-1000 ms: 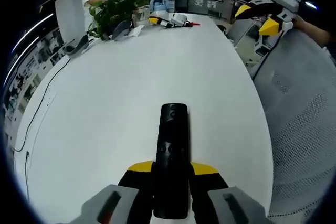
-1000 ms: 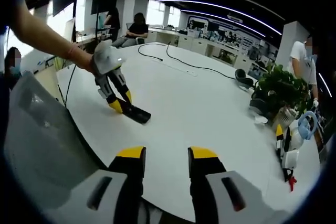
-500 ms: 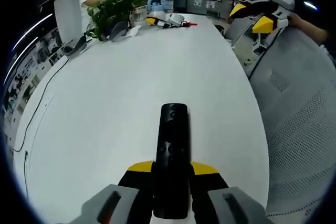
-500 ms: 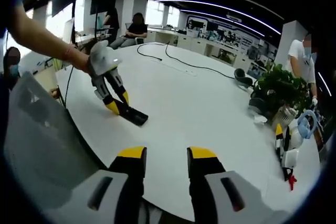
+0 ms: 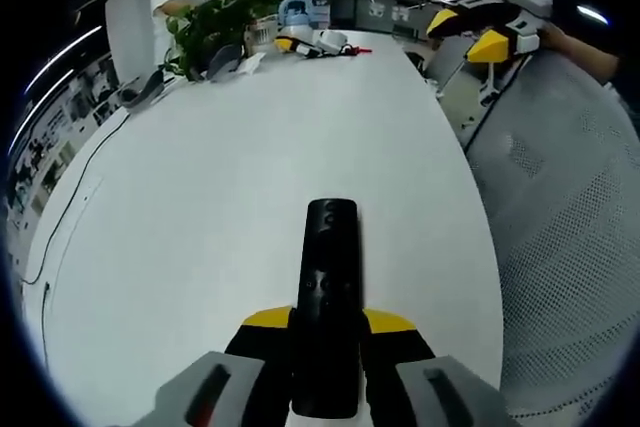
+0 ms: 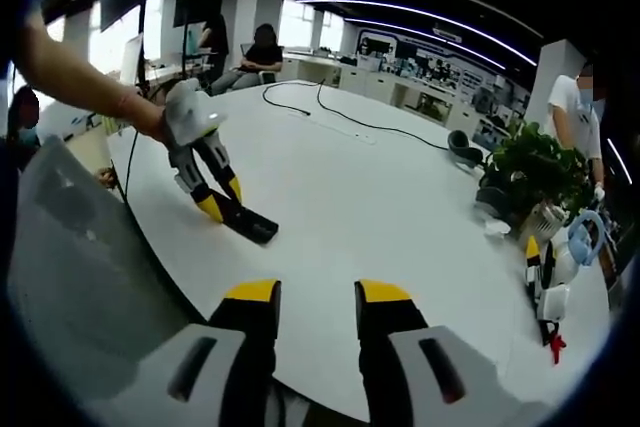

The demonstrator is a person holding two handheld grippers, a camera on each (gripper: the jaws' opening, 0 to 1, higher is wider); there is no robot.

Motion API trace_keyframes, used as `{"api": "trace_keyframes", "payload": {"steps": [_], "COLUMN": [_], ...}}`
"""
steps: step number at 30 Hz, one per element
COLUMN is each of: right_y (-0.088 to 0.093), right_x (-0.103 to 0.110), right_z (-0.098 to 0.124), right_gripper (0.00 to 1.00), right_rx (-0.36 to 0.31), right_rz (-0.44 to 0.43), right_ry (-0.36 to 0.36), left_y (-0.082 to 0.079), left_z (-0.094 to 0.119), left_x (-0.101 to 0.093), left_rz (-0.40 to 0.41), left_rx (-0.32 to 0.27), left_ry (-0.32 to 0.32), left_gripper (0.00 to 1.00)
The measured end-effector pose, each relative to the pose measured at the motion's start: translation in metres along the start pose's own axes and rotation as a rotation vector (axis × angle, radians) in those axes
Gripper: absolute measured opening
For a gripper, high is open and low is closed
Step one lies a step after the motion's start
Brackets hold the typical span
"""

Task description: Press the specified remote control buttons in sequence, fully releasing each button before pressing the next.

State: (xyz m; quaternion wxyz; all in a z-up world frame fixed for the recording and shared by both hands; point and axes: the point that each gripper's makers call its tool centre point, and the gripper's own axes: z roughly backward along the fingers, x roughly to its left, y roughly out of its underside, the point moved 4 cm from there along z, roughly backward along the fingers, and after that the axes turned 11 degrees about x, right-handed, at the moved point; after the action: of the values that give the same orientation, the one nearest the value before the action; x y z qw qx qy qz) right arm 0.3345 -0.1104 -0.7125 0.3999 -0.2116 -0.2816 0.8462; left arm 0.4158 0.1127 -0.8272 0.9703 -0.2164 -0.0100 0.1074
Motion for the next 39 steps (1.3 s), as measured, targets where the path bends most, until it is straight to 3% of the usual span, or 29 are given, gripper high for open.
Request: {"api": "trace_keyframes", "payload": {"steps": [39], "right_y": [0.0], "right_x": [0.001], "right_z": [-0.001], "right_gripper": [0.3], "right_rx": [0.002], "right_rz": [0.008], "right_ry": [-0.002], "left_y": [0.008], "left_z": [0.001], "left_x": [-0.034], "left_rz": [0.052], "left_rx": [-0.083], "left_ry": [0.01], "left_gripper": [0.25]}}
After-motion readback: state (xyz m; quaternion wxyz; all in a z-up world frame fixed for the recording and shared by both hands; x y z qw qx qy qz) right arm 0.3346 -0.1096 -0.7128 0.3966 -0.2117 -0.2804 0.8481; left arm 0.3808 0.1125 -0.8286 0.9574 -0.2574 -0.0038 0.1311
